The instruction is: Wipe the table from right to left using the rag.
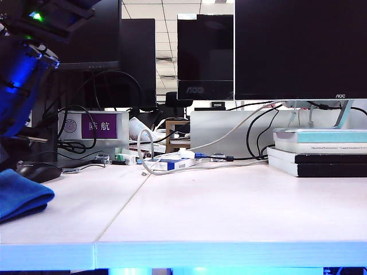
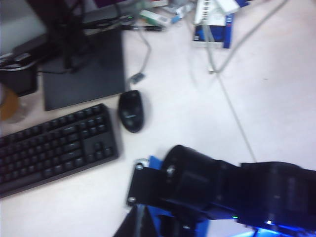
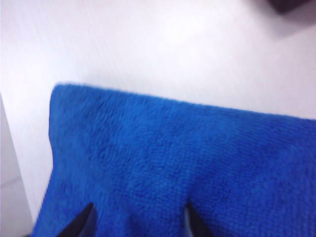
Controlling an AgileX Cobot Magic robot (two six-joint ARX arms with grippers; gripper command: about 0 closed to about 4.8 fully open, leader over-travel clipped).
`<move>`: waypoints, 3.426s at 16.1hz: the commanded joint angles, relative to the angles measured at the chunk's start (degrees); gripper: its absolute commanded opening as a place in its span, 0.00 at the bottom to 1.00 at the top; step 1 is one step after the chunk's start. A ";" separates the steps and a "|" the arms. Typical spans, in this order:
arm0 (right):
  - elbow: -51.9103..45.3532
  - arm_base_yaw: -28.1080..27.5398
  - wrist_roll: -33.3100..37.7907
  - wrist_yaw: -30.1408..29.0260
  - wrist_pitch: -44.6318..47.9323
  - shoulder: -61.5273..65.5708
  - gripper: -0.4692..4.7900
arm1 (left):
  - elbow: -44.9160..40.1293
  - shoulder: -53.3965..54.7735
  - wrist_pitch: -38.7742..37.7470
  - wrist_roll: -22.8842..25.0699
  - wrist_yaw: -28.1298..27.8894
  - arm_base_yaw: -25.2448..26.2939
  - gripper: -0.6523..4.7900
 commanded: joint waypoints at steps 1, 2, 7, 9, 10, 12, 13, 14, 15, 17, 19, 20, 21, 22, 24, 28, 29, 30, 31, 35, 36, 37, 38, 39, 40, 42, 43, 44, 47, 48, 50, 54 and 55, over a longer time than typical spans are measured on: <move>0.20 0.07 -1.81 0.20 -1.77 -1.90 0.52 | 0.33 -0.55 -0.07 -0.26 -0.61 0.02 0.11; 0.20 0.07 -1.99 0.35 -1.88 -2.08 0.52 | 0.33 -0.66 -0.07 -0.31 -0.61 0.02 0.11; 0.20 -0.37 -2.19 0.37 -3.13 -3.34 0.60 | 0.33 -0.87 -0.11 -1.01 -2.27 0.04 0.11; 0.22 -0.92 -2.45 1.40 -3.91 -3.93 0.60 | 0.33 -0.90 -0.11 -1.01 -2.29 1.22 0.11; 0.20 -1.14 -2.49 1.44 -4.42 -3.93 0.61 | 0.31 -0.92 -0.15 -0.98 -1.79 3.63 0.11; 0.22 -1.79 -2.67 1.42 -5.90 -3.96 0.62 | 0.28 -0.94 -0.15 -0.77 2.01 9.09 0.11; 0.22 -2.08 -3.26 1.42 -7.04 -4.00 0.66 | 0.28 -0.94 -0.15 -0.61 5.46 13.22 0.11; 0.22 -2.25 -3.65 1.42 -7.87 -4.09 0.69 | 0.26 -0.92 -0.15 -0.48 7.50 16.59 0.11; 0.22 -2.45 -3.65 1.38 -8.13 -4.20 0.69 | 0.24 -0.90 -0.15 0.11 9.53 19.87 0.11; 0.22 -2.64 -3.65 1.38 -8.02 -4.28 0.69 | -0.72 -0.87 0.09 0.68 13.00 23.93 0.11; 0.22 -2.67 -3.65 1.38 -8.02 -4.28 0.69 | -5.33 -0.63 1.09 1.14 17.27 29.35 0.11; 0.22 -2.64 -3.65 1.25 -8.13 -4.28 0.69 | -7.96 -0.61 1.95 1.49 20.35 31.17 0.11; 0.22 -2.62 -3.63 1.18 -8.13 -4.28 0.69 | -12.57 -0.61 3.85 2.56 26.80 33.03 0.11; 0.22 -2.62 -3.63 1.18 -8.15 -4.28 0.69 | -16.61 -0.61 5.57 3.23 31.52 34.14 0.11; 0.22 -2.62 -3.63 1.18 -8.22 -4.28 0.69 | -24.13 -0.61 9.68 4.33 35.52 36.04 0.11; 0.20 -2.75 -3.63 1.22 -8.26 -4.28 0.69 | -37.31 -0.50 20.00 5.66 48.46 41.66 0.11; 0.20 -2.75 -3.65 1.25 -8.31 -4.28 0.69 | -39.95 -0.50 21.57 6.40 52.22 43.47 0.11; 0.20 -2.80 -3.65 1.25 -8.28 -4.28 0.69 | -42.01 -0.33 22.05 7.54 53.77 45.38 0.11; 0.22 -2.91 -3.65 1.36 -8.26 -4.28 0.69 | -42.97 -0.07 22.08 8.44 53.66 46.84 0.11; 0.22 -3.17 -3.61 1.40 -8.20 -4.28 0.69 | -48.17 0.68 24.30 10.78 58.60 54.01 0.11; 0.22 -3.17 -3.61 1.40 -8.28 -4.28 0.69 | -49.18 0.68 25.11 10.75 59.12 54.60 0.11; 0.22 -3.17 -3.58 1.33 -8.35 -4.28 0.69 | -50.80 0.70 26.05 10.67 60.78 54.71 0.11; 0.22 -3.15 -3.61 1.36 -8.13 -4.28 0.69 | -52.74 1.42 27.45 10.34 62.51 54.71 0.11; 0.20 -3.15 -3.58 1.33 -8.17 -4.28 0.69 | -53.79 2.03 28.15 10.34 62.49 54.71 0.11; 0.20 -3.15 -3.58 1.33 -8.24 -4.28 0.69 | -54.51 2.40 28.50 10.32 62.69 54.53 0.11; 0.22 -3.15 -3.58 1.20 -8.15 -4.28 0.69 | -55.15 3.54 28.81 10.32 62.62 54.25 0.11; 0.22 -3.15 -3.58 1.20 -8.26 -4.28 0.69 | -55.32 4.33 28.92 10.36 62.64 54.25 0.11; 0.22 -3.15 -3.61 1.18 -8.37 -4.28 0.69 | -55.41 5.05 28.94 10.54 62.55 54.10 0.11; 0.22 -3.13 -3.65 0.96 -8.41 -4.31 0.69 | -55.43 6.91 29.09 10.82 59.54 53.99 0.11; 0.22 -3.13 -3.67 0.98 -8.44 -4.31 0.69 | -55.43 7.69 29.27 10.82 58.93 53.96 0.11; 0.22 -3.13 -4.13 0.96 -8.48 -4.31 0.69 | -55.41 9.35 29.35 11.19 59.01 53.90 0.11; 0.22 -3.04 -5.22 0.85 -8.81 -4.31 0.69 | -55.43 13.49 30.53 12.61 60.11 51.28 0.11; 0.22 -3.04 -5.38 0.70 -8.79 -4.31 0.69 | -55.43 14.56 31.41 12.79 60.28 49.94 0.11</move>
